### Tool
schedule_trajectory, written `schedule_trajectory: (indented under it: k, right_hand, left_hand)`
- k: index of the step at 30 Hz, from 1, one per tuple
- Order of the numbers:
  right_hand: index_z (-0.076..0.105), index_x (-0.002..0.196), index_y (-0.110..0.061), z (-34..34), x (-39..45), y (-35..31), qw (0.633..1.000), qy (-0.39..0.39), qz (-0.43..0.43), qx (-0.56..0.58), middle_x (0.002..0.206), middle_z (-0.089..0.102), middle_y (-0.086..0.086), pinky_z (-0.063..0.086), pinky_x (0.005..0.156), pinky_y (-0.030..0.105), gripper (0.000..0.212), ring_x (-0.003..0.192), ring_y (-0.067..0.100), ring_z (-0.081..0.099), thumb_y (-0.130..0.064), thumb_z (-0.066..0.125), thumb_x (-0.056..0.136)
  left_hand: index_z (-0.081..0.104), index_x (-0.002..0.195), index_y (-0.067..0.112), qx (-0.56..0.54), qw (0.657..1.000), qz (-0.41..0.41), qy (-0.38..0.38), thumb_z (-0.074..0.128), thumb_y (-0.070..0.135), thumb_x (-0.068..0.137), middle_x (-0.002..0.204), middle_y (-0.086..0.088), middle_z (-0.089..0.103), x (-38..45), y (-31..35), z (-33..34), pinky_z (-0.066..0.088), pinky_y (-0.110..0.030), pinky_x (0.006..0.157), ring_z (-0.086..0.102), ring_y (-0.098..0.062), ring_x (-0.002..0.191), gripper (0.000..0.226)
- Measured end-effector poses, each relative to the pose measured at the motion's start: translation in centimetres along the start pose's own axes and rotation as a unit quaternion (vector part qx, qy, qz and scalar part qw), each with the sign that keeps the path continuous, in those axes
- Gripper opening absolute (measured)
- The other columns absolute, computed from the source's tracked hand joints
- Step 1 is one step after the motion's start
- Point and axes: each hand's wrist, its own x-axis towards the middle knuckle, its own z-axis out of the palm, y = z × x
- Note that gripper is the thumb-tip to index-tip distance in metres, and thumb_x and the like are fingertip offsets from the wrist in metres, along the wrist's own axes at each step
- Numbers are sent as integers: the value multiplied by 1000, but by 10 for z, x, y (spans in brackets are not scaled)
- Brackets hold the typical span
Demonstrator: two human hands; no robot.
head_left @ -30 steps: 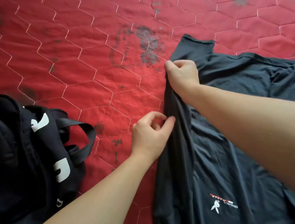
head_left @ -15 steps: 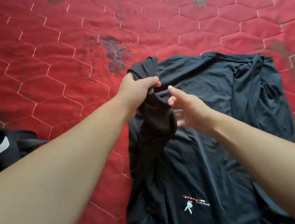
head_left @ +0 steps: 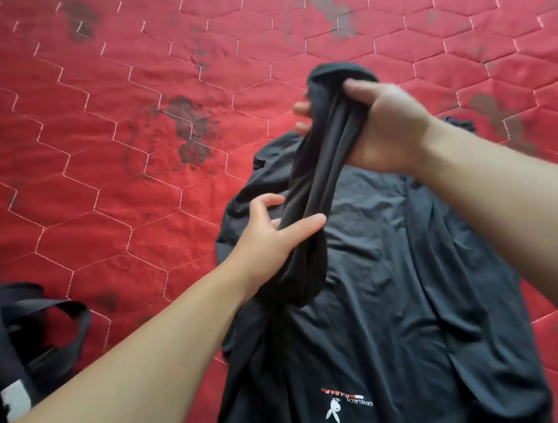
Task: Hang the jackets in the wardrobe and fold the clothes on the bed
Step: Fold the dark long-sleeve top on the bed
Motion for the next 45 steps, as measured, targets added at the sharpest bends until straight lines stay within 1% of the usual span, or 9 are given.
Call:
schedule_trajectory:
  k: [5, 9, 12, 15, 18, 26, 33, 39, 45]
  right_hand:
    - [37, 146, -17, -34, 25, 27, 955, 75, 194, -212, 147, 44, 5, 42, 98, 47, 85, 130, 25, 48, -75, 43, 83]
    - [57, 102, -24, -47, 42, 82, 919, 198, 141, -309, 103, 68, 4, 52, 70, 31, 17, 78, 18, 65, -21, 66, 88]
    - [60, 113, -20, -52, 59, 84, 891, 309, 35, -331, 111, 65, 6, 55, 68, 32, 28, 86, 22, 65, -9, 57, 88]
    - [55, 119, -18, -48, 68, 70, 727, 352, -115, -578, 125, 53, 7, 45, 88, 33, 35, 108, 27, 56, -24, 57, 85]
    - [53, 124, -24, -28, 80, 67, 593, 220, -252, -732, 123, 49, 6, 45, 89, 41, 38, 109, 32, 53, -32, 56, 88]
    - [56, 111, -15, 4, 150, 62, 581, 169, -84, -792, 117, 62, 14, 43, 78, 34, 26, 105, 35, 60, -27, 53, 88]
    - [61, 112, -20, 18, 184, 31, 716, 327, -183, -588, 113, 65, 3, 43, 91, 27, 27, 106, 24, 60, -20, 44, 91]
    - [42, 139, -19, 26, 118, 89, 670, 128, -243, -689, 140, 46, 4, 36, 104, 32, 54, 126, 21, 46, -23, 53, 87]
    - [59, 61, -12, -14, 0, 164, 706, 244, -174, -642, 57, 60, 0, 45, 62, 30, 54, 64, 21, 62, -60, 54, 85]
  left_hand:
    - [64, 113, 16, 50, 993, -100, -33, 76, 16, 81, 103, -3, 74, 12, -49, -18, 53, -42, 93, 70, -21, 97, 34]
    - [67, 103, 20, 105, 989, -106, -17, 72, 14, 82, 100, 0, 73, 24, -66, -21, 54, -37, 90, 69, -17, 96, 23]
    - [61, 106, 31, 59, 993, -98, -18, 70, 17, 83, 84, 6, 70, 37, -60, -28, 49, -18, 49, 62, 0, 57, 28]
    - [54, 115, 38, 25, 995, -94, 16, 70, 18, 83, 59, 8, 54, 54, -51, -34, 29, -15, 36, 39, -4, 36, 41]
    - [53, 123, 31, -81, 990, -112, 23, 69, 25, 85, 86, 0, 66, 72, -41, -34, 50, -25, 55, 60, -14, 63, 42]
    - [65, 101, 33, -160, 977, -141, 0, 60, 35, 89, 95, 0, 72, 91, -40, -44, 55, -27, 58, 69, -17, 65, 13]
    - [63, 102, 37, -193, 970, -141, -34, 61, 43, 89, 101, -4, 71, 96, -41, -51, 58, -37, 66, 70, -23, 68, 15]
    - [57, 108, 35, -197, 976, -90, 39, 54, 35, 94, 97, -1, 67, 86, -38, -42, 51, -28, 61, 61, -18, 61, 14]
    - [54, 98, 21, -115, 986, -118, 2, 48, 43, 98, 68, -2, 64, 31, -66, -55, 47, -19, 46, 60, -12, 44, 23]
